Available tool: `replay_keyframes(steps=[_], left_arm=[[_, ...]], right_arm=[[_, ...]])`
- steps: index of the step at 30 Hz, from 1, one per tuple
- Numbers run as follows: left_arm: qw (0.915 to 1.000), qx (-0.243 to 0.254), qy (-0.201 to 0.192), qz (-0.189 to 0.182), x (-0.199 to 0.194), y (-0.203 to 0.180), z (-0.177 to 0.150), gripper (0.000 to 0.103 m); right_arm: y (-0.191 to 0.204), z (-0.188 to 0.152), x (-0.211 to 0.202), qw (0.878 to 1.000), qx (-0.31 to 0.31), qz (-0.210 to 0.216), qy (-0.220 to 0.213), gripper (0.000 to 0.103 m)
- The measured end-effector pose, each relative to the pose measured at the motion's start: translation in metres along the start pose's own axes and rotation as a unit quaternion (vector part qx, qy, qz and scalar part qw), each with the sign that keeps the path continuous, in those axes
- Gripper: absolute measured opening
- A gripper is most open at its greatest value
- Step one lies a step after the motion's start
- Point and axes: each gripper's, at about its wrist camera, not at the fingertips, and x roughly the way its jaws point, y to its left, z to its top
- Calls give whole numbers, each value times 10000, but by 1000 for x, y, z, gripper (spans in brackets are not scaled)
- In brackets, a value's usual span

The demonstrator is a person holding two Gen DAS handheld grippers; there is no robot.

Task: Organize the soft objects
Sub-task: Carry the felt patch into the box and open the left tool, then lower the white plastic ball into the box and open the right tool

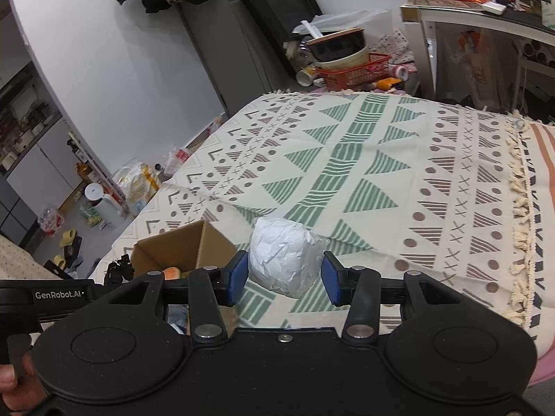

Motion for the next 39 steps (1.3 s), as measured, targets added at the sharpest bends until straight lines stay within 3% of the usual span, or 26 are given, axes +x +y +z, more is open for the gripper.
replay_keyframes(steps=[14,21,26,39], left_arm=[[9990,-329,170,236,-3,51,-9,26],[9983,-477,345,-26,3,64,-8,36],[9974,-627,338,-57,5,73,-5,42],[9959,-873,215,73,4,102,12,44]], right_arm=[[48,-7,15,9995,-247,170,134,45],[72,-6,25,9987,-357,303,198,45],[88,-1,35,9981,-421,402,219,45],[115,7,64,9969,-424,547,379,46]])
